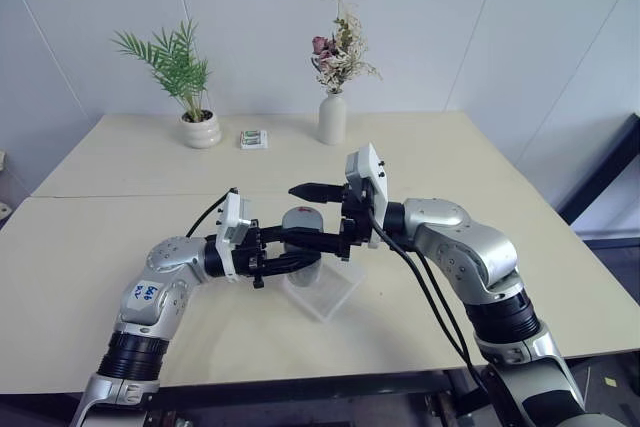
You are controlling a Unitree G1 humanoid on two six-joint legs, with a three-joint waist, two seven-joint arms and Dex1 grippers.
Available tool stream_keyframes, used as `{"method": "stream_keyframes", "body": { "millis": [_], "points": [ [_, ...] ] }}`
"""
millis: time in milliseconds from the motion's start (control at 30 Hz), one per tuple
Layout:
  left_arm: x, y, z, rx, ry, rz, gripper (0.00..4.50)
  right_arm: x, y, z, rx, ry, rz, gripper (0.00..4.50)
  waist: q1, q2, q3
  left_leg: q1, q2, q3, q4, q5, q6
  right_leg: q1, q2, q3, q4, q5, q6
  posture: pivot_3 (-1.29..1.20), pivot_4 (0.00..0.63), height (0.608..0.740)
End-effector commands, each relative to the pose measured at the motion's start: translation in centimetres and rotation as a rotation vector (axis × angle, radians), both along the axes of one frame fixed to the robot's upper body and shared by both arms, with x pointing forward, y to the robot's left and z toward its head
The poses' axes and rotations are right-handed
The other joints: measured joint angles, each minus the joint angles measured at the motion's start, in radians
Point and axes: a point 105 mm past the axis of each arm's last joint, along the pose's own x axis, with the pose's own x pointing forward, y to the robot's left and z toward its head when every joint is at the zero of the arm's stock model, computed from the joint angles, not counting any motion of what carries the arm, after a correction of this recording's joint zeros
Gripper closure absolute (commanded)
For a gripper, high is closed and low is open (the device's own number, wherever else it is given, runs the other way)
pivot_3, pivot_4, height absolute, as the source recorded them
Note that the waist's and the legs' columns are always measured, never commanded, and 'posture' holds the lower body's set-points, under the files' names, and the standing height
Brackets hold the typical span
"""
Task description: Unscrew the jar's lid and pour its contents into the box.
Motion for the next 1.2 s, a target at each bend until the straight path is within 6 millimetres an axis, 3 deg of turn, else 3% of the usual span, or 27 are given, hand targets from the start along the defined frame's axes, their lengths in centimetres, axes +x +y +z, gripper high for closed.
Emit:
{"method": "stream_keyframes", "body": {
  "millis": [33,567,1200],
  "points": [
    [-0.6,-0.1,1.0,-0.010,-0.050,-0.016,2.48,-0.1,-0.3,1.0,0.009,-0.048,-0.004,0.01,0.000,0.000,0.000,0.000,0.000,0.000,0.000,0.000,0.000,0.000,0.000,0.000,0.000,0.000,0.000,0.00,0.150,0.740],
    [-0.5,-0.1,0.8,-0.007,-0.048,-0.018,2.48,1.3,-4.1,1.0,-0.010,-0.034,-0.100,0.01,0.000,0.000,0.000,0.000,0.000,0.000,0.000,0.000,0.000,0.000,0.000,0.000,0.000,0.000,0.000,0.00,0.150,0.740],
    [-0.4,-0.1,0.8,-0.007,-0.047,-0.018,2.48,1.8,-6.0,1.1,-0.001,0.007,-0.113,0.01,-0.001,0.000,0.000,0.000,0.000,0.000,0.000,0.000,0.000,0.000,0.000,0.000,0.000,0.000,0.000,0.00,0.150,0.740]
  ]
}}
